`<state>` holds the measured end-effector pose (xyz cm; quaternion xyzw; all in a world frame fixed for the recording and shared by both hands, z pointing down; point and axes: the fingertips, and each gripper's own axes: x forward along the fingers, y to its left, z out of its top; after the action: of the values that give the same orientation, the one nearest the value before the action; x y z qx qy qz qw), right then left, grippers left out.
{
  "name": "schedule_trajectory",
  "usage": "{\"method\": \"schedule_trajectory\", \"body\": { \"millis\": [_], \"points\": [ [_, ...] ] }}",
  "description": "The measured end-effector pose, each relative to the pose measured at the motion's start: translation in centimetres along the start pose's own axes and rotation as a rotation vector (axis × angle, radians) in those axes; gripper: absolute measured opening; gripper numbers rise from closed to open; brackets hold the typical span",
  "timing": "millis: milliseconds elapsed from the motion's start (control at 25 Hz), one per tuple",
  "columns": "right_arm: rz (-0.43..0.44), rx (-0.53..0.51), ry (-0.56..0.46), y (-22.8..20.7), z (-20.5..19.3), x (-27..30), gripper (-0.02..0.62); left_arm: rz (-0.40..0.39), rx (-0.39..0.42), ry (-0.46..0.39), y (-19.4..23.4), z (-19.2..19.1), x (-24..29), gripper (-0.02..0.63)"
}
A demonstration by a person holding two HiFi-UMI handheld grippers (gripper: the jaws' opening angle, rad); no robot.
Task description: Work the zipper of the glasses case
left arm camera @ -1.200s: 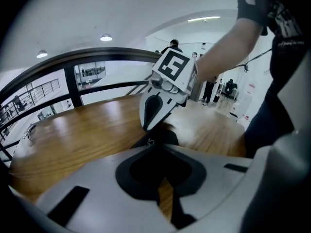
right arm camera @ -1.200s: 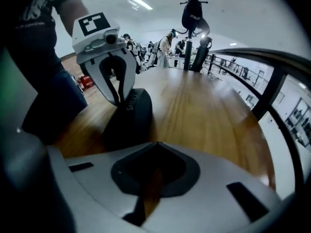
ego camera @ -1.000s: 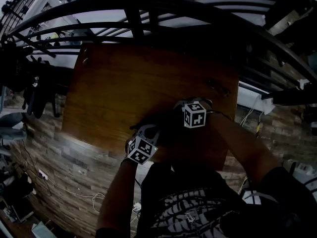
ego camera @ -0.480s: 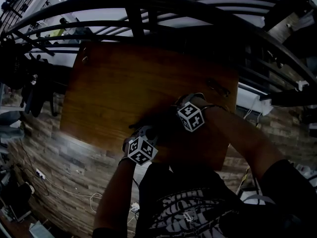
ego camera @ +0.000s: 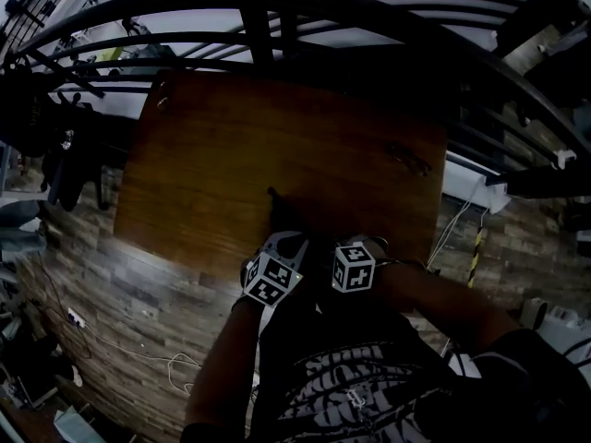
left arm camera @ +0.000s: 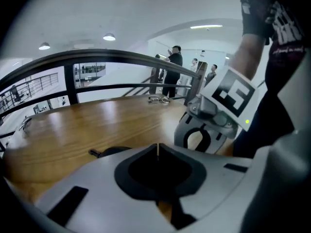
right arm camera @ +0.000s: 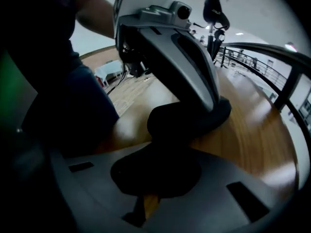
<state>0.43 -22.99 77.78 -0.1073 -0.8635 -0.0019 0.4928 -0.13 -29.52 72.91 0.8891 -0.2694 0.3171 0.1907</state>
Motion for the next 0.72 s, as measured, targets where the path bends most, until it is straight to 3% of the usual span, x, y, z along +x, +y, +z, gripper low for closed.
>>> {"method": "schedule_trajectory", "body": {
  "millis": [80, 280, 480, 720],
  "points": [
    [-0.019, 0.053, -0.011, 0.3, 0.6, 0.7, 0.000, -0.004, 0.024, 0.026, -0.4, -0.5, 0.8, 0.008],
    [-0.082, 0.105, 0.003, -2.0, -1.3, -0.2, 0.000, -0.005, 0.009, 0.000, -0.7, -0.1, 1.8, 0.008],
    [-0.131, -0.024, 0.034, -5.3, -1.6, -0.6, 0.000, -0.018, 0.010, 0.010, -1.2, 0.6, 1.8, 0.008],
    [-0.155, -0.185, 0.042, -11.0, 0.2, -0.4, 0.000, 0.019, 0.055, -0.022, -1.5, 0.4, 2.2, 0.008]
  ]
}}
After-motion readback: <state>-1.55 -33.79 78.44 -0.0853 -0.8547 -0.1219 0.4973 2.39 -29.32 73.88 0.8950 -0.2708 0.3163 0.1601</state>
